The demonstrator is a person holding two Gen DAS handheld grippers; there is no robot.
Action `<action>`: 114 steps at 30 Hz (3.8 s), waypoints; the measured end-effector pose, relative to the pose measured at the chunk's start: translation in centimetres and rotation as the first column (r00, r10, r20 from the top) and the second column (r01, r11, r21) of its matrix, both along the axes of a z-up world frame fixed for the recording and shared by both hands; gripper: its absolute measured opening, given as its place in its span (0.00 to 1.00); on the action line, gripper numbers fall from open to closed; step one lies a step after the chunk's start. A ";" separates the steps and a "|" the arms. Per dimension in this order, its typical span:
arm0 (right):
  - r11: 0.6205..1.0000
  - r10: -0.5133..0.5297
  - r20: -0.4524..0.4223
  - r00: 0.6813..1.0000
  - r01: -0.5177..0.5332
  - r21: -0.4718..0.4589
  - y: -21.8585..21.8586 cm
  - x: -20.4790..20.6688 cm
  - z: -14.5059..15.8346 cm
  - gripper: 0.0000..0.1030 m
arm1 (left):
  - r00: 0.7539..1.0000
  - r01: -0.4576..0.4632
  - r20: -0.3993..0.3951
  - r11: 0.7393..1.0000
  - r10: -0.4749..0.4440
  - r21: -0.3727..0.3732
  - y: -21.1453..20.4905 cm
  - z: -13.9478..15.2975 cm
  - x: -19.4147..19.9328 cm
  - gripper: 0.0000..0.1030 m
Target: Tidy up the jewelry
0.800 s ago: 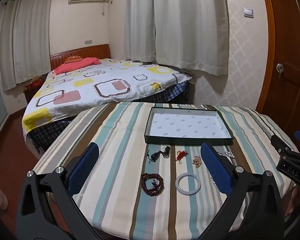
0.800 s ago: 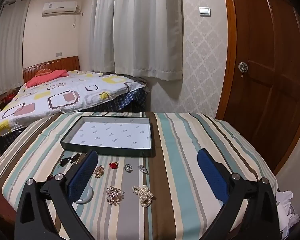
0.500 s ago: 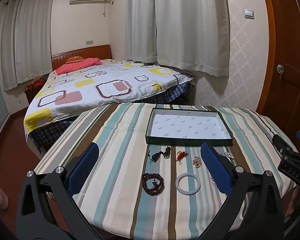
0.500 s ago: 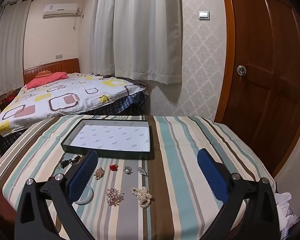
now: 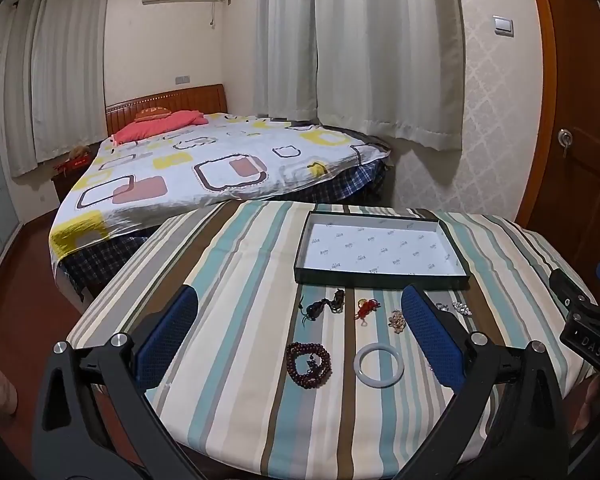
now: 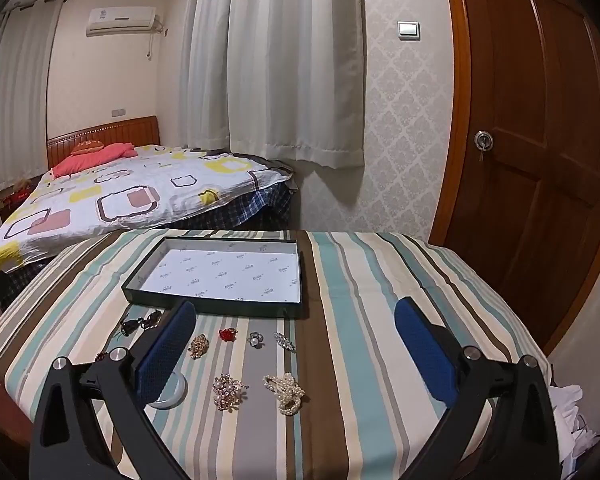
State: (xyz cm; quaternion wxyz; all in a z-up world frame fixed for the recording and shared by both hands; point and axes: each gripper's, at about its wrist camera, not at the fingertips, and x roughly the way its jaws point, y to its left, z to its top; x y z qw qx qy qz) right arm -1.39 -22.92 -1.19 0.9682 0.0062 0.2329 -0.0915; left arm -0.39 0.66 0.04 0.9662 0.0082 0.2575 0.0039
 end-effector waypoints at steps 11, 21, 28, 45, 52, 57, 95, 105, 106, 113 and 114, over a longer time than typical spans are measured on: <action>1.000 0.003 -0.004 1.000 -0.003 -0.001 -0.1 -0.1 -0.2 0.95 | 1.000 -0.002 -0.006 1.000 0.002 -0.004 0.0 -0.2 0.1 0.96; 1.000 0.002 -0.005 1.000 -0.002 -0.002 -0.2 -0.1 -0.2 0.95 | 1.000 -0.003 -0.011 1.000 0.003 -0.007 0.2 -0.5 0.0 0.96; 1.000 0.003 -0.005 1.000 -0.003 -0.002 -0.2 -0.1 -0.2 0.95 | 1.000 -0.004 -0.013 1.000 0.004 -0.008 0.2 -0.6 0.0 0.96; 1.000 0.002 -0.005 1.000 -0.002 -0.001 -0.1 -0.1 -0.3 0.95 | 1.000 -0.005 -0.019 1.000 0.005 -0.010 0.3 -0.8 0.0 0.96; 1.000 0.002 -0.005 1.000 -0.002 -0.002 -0.2 -0.1 -0.2 0.95 | 1.000 -0.004 -0.019 1.000 0.004 -0.012 0.3 -0.8 0.0 0.96; 1.000 0.001 -0.004 1.000 -0.001 -0.001 -0.2 0.0 -0.2 0.95 | 1.000 -0.004 -0.020 1.000 0.004 -0.011 0.3 -0.7 0.0 0.96; 0.997 0.025 -0.056 0.998 -0.021 0.071 -2.1 3.1 -7.0 0.95 | 0.997 -0.015 -0.077 1.000 0.015 0.003 1.2 -7.0 3.4 0.96; 0.993 0.063 -0.151 0.986 -0.047 0.105 -3.0 5.7 -12.4 0.94 | 0.985 -0.003 -0.173 1.000 0.003 0.002 1.6 -13.3 7.6 0.96; 0.993 0.069 -0.160 0.985 -0.052 0.107 -3.0 5.9 -12.8 0.94 | 0.981 -0.005 -0.193 1.000 0.003 -0.008 1.8 -13.9 8.1 0.96; 0.989 0.085 -0.220 0.972 -0.057 0.133 -3.1 6.9 -15.0 0.94 | 0.961 0.016 -0.276 1.000 -0.020 -0.018 1.6 -16.6 10.1 0.96; 0.989 0.086 -0.228 0.970 -0.056 0.134 -3.1 7.0 -15.2 0.94 | 0.958 0.022 -0.284 1.000 -0.026 -0.017 1.4 -16.9 10.3 0.96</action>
